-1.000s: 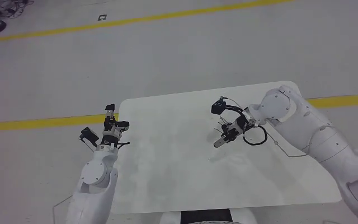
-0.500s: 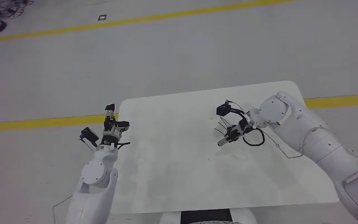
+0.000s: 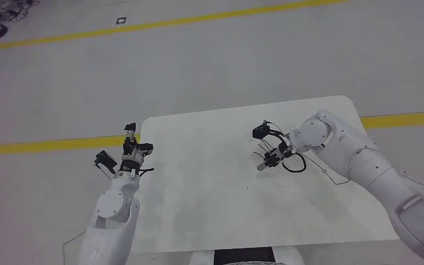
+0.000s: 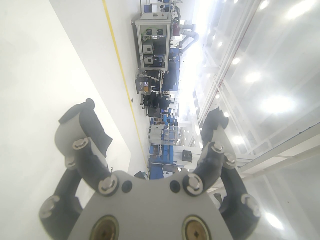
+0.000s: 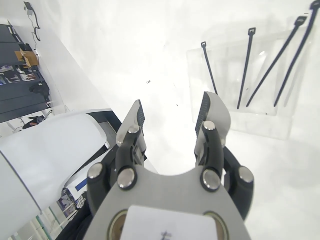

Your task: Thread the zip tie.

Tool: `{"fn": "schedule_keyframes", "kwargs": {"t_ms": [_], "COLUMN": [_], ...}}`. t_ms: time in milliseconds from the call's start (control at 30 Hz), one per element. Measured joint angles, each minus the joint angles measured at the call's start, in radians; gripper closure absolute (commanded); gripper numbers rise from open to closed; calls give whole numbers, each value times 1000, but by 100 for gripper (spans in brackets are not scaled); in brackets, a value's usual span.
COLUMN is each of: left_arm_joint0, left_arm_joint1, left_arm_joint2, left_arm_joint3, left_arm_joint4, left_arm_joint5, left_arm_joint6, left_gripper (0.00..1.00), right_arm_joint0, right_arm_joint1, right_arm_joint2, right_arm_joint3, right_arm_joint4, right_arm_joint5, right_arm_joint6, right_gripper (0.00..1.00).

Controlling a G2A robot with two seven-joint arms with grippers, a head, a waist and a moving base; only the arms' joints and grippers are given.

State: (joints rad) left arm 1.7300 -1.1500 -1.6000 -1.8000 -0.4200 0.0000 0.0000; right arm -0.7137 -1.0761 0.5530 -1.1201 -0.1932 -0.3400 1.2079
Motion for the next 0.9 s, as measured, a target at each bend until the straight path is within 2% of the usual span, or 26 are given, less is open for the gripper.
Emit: {"fn": "schedule_keyframes", "kwargs": {"t_ms": [233, 533, 700, 900], "left_arm_joint0": [0, 0, 0, 0], "left_arm_joint1": [0, 0, 0, 0], "left_arm_joint2": [0, 0, 0, 0], "left_arm_joint3": [0, 0, 0, 0], "left_arm_joint4": [0, 0, 0, 0], "left_arm_joint5": [0, 0, 0, 0], "left_arm_joint6": [0, 0, 0, 0], "left_gripper": [0, 0, 0, 0], "right_arm_joint0": [23, 40, 48, 54], "right_arm_joint1": [-24, -42, -41, -35], "right_arm_joint2": [-39, -68, -52, -49], "right_arm_joint3": [37, 46, 90, 98], "right_arm_joint4": [24, 64, 96, 43], "right_arm_joint5": [0, 0, 0, 0], "right_arm_joint6": [-9, 4, -20, -53], "right_gripper": [54, 55, 60, 60]}}
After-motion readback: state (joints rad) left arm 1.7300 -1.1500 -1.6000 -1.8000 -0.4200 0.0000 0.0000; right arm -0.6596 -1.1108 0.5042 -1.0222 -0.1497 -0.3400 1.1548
